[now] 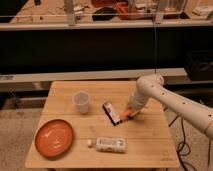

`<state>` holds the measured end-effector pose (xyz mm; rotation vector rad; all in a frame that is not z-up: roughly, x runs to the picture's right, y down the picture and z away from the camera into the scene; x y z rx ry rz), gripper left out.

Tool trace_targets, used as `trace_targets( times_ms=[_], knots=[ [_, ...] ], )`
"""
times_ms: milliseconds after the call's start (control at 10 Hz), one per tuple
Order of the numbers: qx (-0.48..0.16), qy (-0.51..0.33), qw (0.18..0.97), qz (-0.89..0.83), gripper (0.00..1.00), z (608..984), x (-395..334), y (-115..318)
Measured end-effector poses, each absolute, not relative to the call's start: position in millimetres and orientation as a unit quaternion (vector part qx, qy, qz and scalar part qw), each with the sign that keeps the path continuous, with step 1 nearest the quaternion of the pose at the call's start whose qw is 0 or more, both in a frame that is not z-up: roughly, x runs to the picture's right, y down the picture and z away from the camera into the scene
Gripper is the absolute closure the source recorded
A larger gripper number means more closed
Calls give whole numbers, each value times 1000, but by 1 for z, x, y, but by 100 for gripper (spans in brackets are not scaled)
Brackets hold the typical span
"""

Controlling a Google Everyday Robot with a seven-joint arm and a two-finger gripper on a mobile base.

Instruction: Place the pepper on the white sponge

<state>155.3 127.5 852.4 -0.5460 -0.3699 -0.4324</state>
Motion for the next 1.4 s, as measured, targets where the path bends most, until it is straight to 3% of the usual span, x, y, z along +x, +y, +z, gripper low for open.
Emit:
trace_targets(
  times_ms=[900, 1400],
  knots=[
    [-257, -185, 923, -220, 97, 862, 161, 107],
    [-257, -189, 918, -237, 47, 870, 151, 103]
  ],
)
